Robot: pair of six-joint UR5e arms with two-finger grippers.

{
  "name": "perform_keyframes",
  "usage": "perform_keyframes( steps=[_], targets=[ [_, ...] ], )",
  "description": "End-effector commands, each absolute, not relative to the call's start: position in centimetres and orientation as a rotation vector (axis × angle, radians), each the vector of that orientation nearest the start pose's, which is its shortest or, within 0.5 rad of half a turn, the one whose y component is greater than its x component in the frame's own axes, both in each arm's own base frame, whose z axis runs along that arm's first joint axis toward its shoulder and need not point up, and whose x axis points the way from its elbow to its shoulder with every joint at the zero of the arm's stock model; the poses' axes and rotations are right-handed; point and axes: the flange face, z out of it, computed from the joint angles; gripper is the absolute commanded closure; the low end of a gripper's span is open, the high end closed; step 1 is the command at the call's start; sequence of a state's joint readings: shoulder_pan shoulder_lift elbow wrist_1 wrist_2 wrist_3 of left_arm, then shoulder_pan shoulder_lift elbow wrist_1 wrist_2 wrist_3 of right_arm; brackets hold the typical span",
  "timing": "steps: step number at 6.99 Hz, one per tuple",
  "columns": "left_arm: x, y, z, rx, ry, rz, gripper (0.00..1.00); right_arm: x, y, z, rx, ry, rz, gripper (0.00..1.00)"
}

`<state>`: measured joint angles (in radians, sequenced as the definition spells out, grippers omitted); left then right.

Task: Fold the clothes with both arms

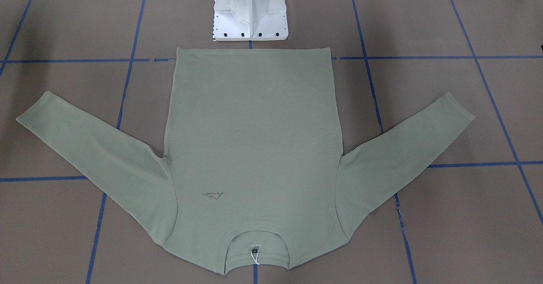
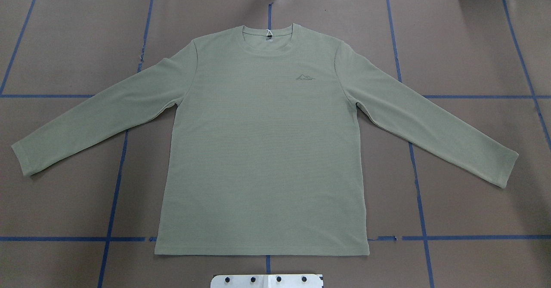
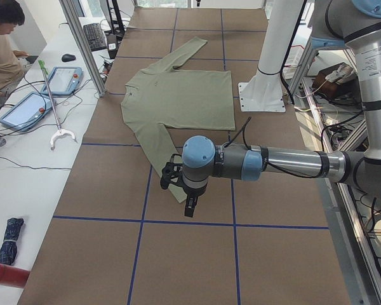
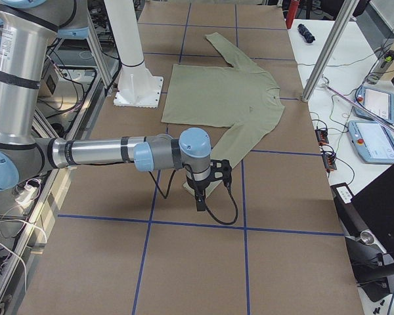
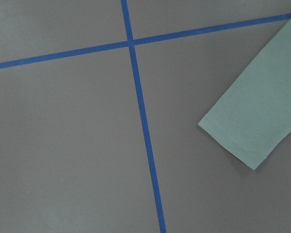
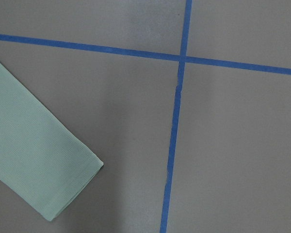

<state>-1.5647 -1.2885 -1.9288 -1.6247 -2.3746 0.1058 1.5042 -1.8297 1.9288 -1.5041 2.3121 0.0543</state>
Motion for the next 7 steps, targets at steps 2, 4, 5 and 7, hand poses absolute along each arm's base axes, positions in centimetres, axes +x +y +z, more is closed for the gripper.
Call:
perform_keyframes(
  steps=[2,4,5,7],
  targets=[
    [-5.9,-38.2,55.8,0.249,0.79,0.196,0.0,3.9,-40.5,56.1,0.288,-0.749,-0.134,0.0],
    [-5.9,-39.1,53.2,0.38,0.777,0.25,0.0,3.9,-40.9,55.5,0.313,-0.754,-0.133,0.0],
    [-6.0,-41.5,52.6,0.505,0.759,0.293,0.0,3.9,-41.8,55.0,0.319,-0.781,-0.13,0.0],
    [-5.8,-42.8,52.7,0.64,0.752,0.351,0.0,3.7,-42.0,54.6,0.303,-0.814,-0.09,0.0]
  ],
)
